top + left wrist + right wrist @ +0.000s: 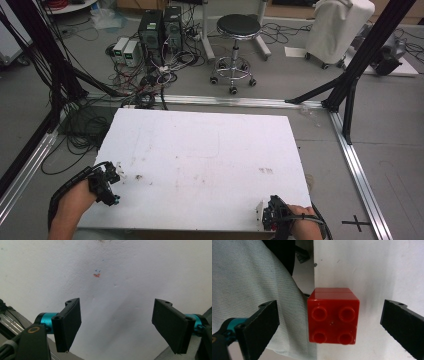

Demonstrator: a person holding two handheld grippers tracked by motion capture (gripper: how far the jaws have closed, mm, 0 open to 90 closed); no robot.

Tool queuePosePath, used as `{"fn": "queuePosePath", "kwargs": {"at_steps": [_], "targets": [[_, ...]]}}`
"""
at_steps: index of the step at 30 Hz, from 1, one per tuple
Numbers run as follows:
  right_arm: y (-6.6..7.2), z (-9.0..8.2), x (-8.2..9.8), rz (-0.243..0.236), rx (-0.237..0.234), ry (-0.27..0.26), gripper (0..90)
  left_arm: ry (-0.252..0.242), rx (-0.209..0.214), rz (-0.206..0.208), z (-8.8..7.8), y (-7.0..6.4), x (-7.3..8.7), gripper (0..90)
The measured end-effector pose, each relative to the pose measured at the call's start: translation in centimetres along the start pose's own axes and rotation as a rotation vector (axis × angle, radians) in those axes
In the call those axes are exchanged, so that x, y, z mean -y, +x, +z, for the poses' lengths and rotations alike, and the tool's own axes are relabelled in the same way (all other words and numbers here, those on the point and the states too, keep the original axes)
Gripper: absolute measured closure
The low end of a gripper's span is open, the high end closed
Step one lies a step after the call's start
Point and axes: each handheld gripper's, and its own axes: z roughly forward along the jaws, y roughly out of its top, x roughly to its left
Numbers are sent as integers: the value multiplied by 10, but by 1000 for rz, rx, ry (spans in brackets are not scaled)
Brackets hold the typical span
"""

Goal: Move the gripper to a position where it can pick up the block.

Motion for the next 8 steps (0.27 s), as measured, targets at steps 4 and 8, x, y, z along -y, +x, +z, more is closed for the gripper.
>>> {"fn": "queuePosePath", "kwargs": {"at_steps": [4,8], "targets": [[0,0,-1,6,4,-1,13,0,4,-4,0,0,0,238],[0,1,-1,-2,-2,7,13,-1,2,-3,1,0,0,237]]}}
